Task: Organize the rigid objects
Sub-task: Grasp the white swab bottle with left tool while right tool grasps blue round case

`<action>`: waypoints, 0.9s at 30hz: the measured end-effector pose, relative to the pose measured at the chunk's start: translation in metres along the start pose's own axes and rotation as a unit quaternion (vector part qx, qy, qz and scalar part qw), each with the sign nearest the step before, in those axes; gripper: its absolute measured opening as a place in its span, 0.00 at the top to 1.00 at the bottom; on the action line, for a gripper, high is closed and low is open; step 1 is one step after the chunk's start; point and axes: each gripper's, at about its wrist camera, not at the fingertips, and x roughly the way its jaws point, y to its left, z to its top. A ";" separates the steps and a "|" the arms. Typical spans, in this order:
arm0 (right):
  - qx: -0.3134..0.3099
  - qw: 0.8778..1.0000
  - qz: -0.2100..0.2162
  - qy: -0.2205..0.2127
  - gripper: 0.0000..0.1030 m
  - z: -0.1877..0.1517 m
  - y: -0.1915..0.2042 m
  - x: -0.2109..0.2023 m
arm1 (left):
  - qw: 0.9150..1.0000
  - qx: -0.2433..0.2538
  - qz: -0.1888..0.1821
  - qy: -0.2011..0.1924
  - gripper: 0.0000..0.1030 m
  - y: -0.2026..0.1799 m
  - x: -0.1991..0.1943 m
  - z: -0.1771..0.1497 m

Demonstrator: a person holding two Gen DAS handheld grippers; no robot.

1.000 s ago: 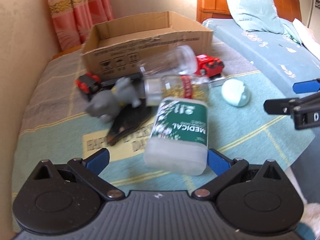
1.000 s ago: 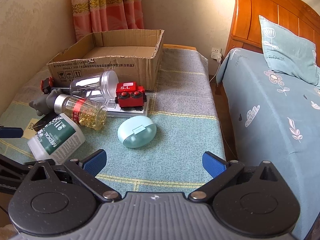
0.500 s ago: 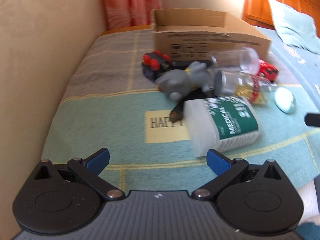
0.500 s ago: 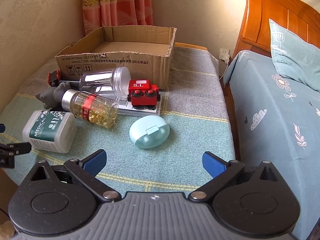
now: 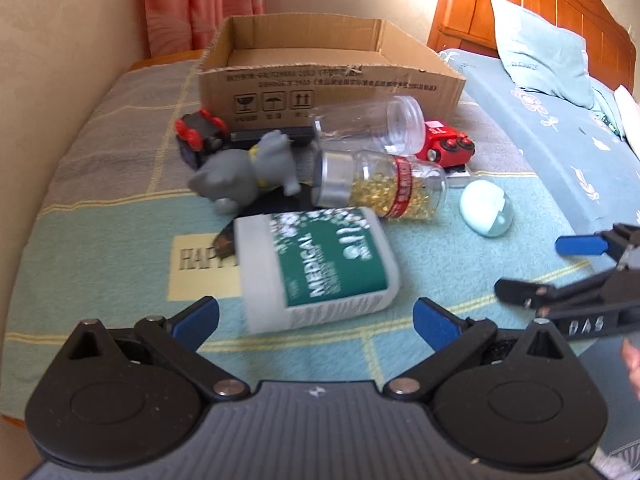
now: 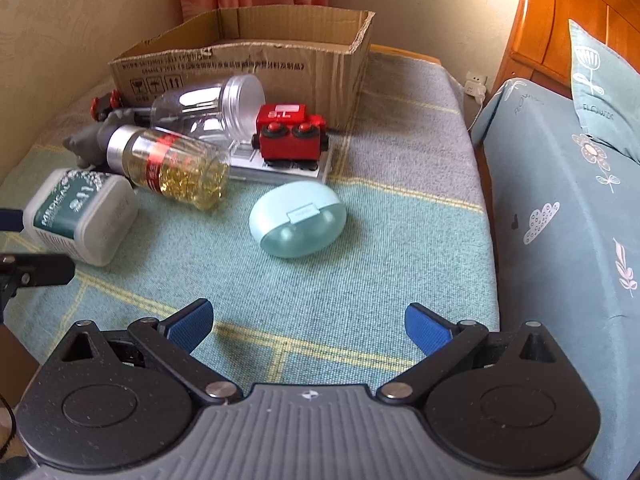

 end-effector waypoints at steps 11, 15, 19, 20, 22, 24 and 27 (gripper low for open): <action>-0.009 1.000 -0.001 -0.015 0.00 0.019 -0.006 0.016 | 0.999 0.016 0.050 -0.002 0.01 -0.013 0.024 0.020; -0.001 1.000 -0.012 -0.028 0.00 0.032 -0.006 0.028 | 0.998 0.009 0.059 0.005 0.01 -0.006 0.029 0.021; 0.006 0.999 -0.020 -0.029 0.00 0.034 -0.010 0.032 | 0.999 0.008 0.053 0.007 0.01 -0.002 0.029 0.021; 0.011 0.999 -0.019 -0.027 0.00 0.032 -0.013 0.031 | 0.999 0.011 0.053 0.006 0.01 -0.002 0.029 0.021; 0.021 0.999 -0.024 -0.028 0.00 0.028 -0.020 0.029 | 0.998 0.019 0.055 0.006 0.01 -0.002 0.029 0.020; 0.029 0.999 -0.034 -0.027 0.00 0.024 -0.026 0.025 | 0.998 0.020 0.054 0.007 0.01 -0.001 0.027 0.019; 0.031 0.998 -0.049 -0.028 0.00 0.019 -0.031 0.021 | 0.998 0.016 0.053 0.005 0.01 0.001 0.026 0.016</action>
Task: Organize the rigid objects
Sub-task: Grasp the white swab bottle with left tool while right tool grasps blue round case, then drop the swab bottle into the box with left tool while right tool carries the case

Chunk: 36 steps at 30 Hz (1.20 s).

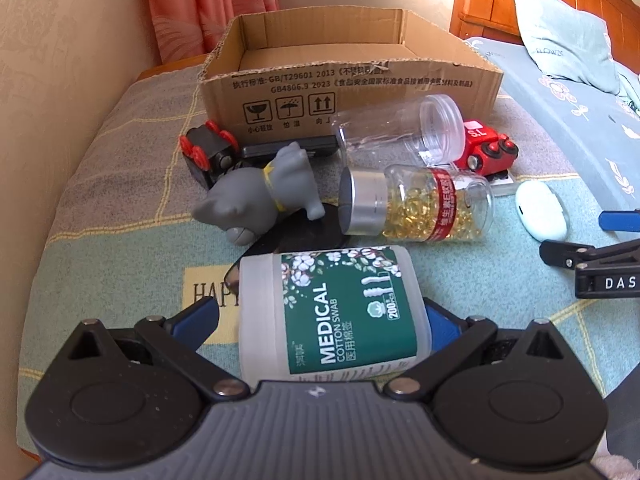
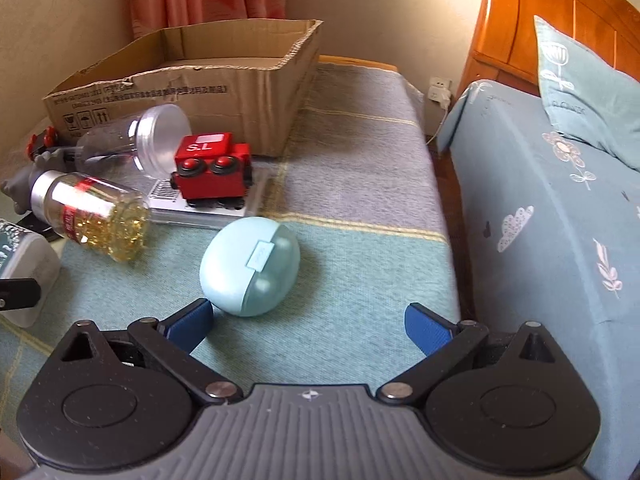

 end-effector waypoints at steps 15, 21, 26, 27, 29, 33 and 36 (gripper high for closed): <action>-0.028 0.998 0.042 -0.039 0.20 0.012 0.034 0.007 | 1.000 -0.007 -0.008 -0.008 0.15 -0.008 0.002 0.003; -0.022 0.998 0.039 -0.045 0.32 0.014 0.032 0.007 | 1.000 -0.022 -0.010 -0.004 0.18 -0.005 0.003 0.004; -0.019 0.998 0.030 -0.043 0.43 0.016 0.030 0.005 | 1.000 -0.018 -0.010 -0.001 0.17 -0.005 0.005 0.005; -0.020 0.998 0.030 -0.042 0.43 0.016 0.030 0.005 | 1.000 -0.015 -0.011 0.000 0.18 -0.005 0.005 0.005; -0.024 0.998 0.029 -0.040 0.43 0.016 0.031 0.005 | 1.000 -0.009 -0.014 0.002 0.18 -0.005 0.005 0.006; -0.036 0.998 0.030 -0.034 0.43 0.018 0.033 0.004 | 1.000 0.006 -0.021 0.007 0.19 -0.004 0.001 0.008; -0.051 0.998 0.031 -0.035 0.43 0.018 0.034 0.000 | 1.000 0.020 -0.021 0.006 0.19 -0.003 -0.005 0.009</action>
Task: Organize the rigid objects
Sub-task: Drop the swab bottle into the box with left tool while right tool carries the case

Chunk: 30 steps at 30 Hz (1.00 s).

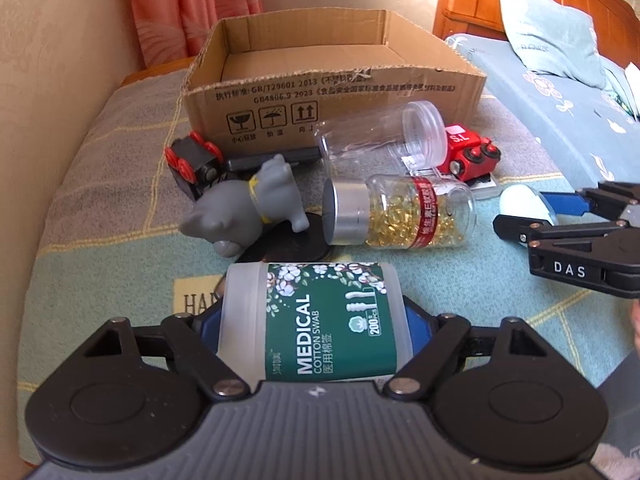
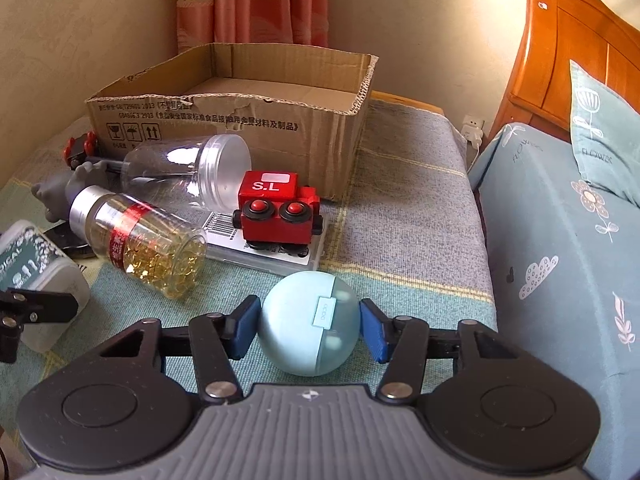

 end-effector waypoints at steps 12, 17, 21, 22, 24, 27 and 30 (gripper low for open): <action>-0.045 0.999 0.016 0.004 0.43 0.007 0.001 -0.021 | 0.999 0.041 -0.020 0.013 0.19 0.000 -0.028 0.008; -0.057 0.998 0.031 0.003 0.43 0.018 0.000 -0.032 | 0.999 0.044 -0.026 0.000 0.19 0.003 -0.038 0.024; -0.064 0.997 0.043 -0.005 0.43 0.032 -0.004 -0.042 | 0.998 0.047 -0.026 -0.022 0.19 0.008 -0.045 0.046; -0.063 0.997 0.047 -0.007 0.43 0.037 -0.006 -0.044 | 0.998 0.047 -0.026 -0.028 0.19 0.009 -0.046 0.053; -0.061 0.997 0.054 -0.013 0.43 0.045 -0.008 -0.048 | 0.998 0.045 -0.025 -0.042 0.19 0.013 -0.046 0.070; -0.063 0.996 0.059 -0.024 0.43 0.060 -0.009 -0.052 | 0.997 0.044 -0.014 -0.061 0.19 0.018 -0.039 0.100; -0.067 0.995 0.063 -0.033 0.43 0.075 -0.011 -0.054 | 0.996 0.044 -0.001 -0.076 0.19 0.024 -0.026 0.134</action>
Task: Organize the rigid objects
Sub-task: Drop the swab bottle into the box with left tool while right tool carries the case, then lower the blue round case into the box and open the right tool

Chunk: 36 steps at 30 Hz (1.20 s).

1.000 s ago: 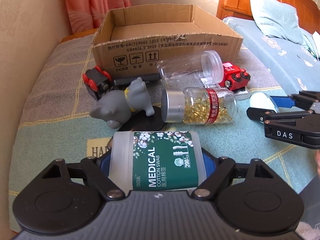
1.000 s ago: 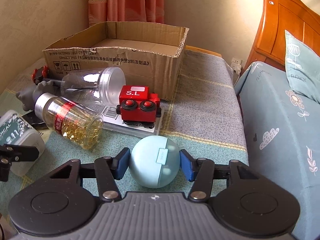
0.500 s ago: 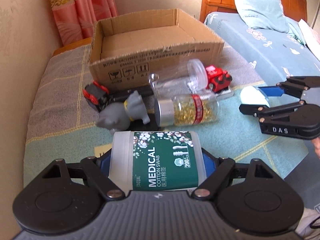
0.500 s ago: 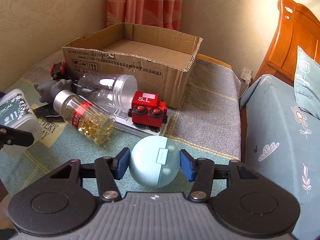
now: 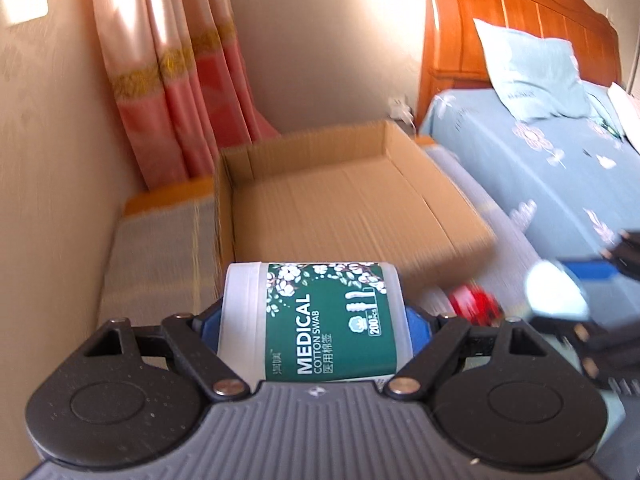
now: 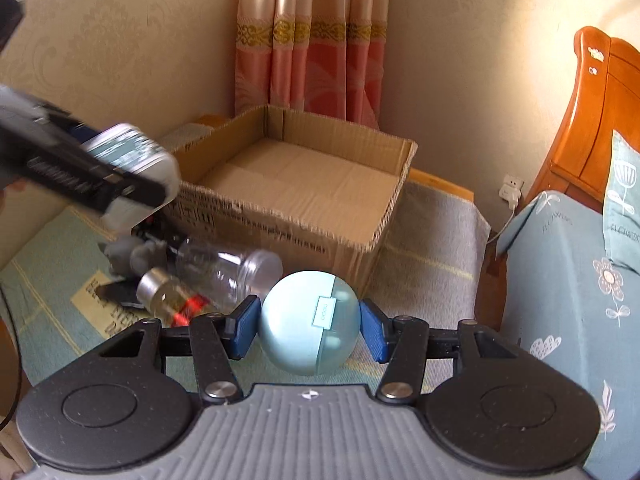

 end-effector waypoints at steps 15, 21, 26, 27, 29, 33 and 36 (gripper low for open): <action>0.000 1.000 -0.008 -0.008 0.43 0.045 -0.013 0.023 | 0.998 -0.036 0.036 0.032 0.16 0.033 0.131 0.095; 0.004 1.000 -0.010 -0.005 0.43 0.050 -0.013 0.030 | 0.997 -0.051 0.043 0.029 0.12 0.039 0.139 0.095; 0.005 1.000 -0.009 -0.001 0.43 0.054 -0.012 0.035 | 0.999 -0.045 0.029 0.009 0.07 0.041 0.115 0.084; 0.005 1.000 -0.009 0.000 0.43 0.055 -0.012 0.036 | 0.999 -0.044 0.025 0.004 0.06 0.041 0.108 0.081; 0.004 1.000 -0.008 0.001 0.43 0.058 -0.012 0.039 | 0.999 -0.044 0.013 -0.003 0.06 0.042 0.092 0.073; 0.002 1.000 -0.006 0.001 0.43 0.068 -0.013 0.047 | 0.999 -0.047 0.004 -0.024 0.02 0.045 0.053 0.052; 0.008 1.000 -0.005 0.004 0.43 0.079 -0.018 0.058 | 0.997 -0.049 0.031 -0.051 0.02 0.044 0.027 0.028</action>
